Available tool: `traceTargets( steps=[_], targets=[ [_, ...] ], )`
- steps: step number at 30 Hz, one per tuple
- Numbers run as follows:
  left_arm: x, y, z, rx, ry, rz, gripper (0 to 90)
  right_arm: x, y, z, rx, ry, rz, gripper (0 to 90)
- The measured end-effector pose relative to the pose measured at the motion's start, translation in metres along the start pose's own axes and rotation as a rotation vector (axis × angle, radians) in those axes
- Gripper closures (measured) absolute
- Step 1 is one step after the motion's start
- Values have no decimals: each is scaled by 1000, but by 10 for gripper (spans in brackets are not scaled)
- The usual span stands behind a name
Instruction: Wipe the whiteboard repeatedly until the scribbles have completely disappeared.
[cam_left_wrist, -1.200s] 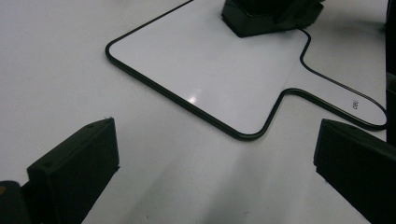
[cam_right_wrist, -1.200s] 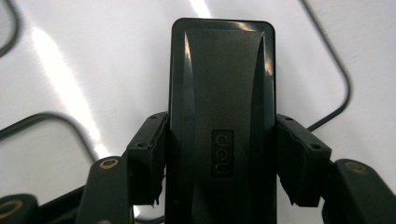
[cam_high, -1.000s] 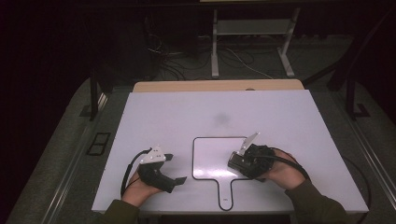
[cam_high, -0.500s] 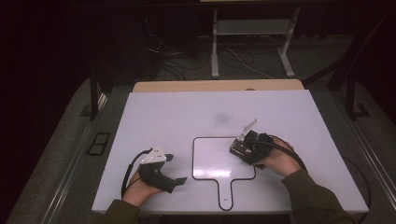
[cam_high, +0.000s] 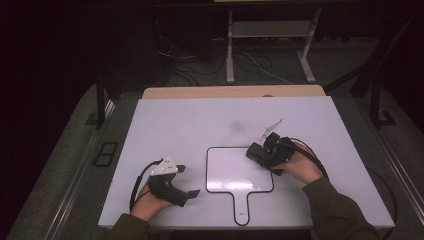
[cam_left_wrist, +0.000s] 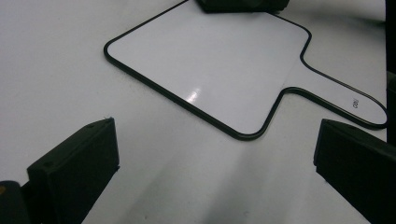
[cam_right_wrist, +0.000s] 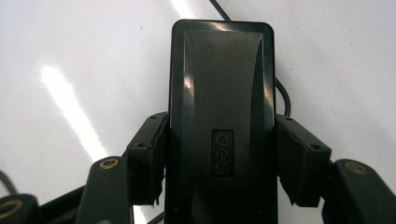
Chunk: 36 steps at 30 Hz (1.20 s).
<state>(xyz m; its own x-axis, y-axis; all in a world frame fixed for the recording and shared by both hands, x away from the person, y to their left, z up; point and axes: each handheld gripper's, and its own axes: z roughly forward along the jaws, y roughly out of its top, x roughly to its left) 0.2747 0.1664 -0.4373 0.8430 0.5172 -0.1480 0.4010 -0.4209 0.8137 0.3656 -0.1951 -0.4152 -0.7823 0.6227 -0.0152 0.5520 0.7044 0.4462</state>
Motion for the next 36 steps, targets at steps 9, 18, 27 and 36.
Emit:
traceTargets(
  steps=[9,18,27,36],
  targets=[
    [1,0,0,2,0,4,0,-8,-4,-8,-50,39,42,389],
    [1,0,-1,3,-2,5,0,-17,-6,-16,-97,60,80,389],
    [1,0,0,0,-2,0,0,-28,5,-19,-127,55,95,389],
    [2,0,0,0,-8,-1,0,-44,43,-6,-131,47,113,388]
  ],
)
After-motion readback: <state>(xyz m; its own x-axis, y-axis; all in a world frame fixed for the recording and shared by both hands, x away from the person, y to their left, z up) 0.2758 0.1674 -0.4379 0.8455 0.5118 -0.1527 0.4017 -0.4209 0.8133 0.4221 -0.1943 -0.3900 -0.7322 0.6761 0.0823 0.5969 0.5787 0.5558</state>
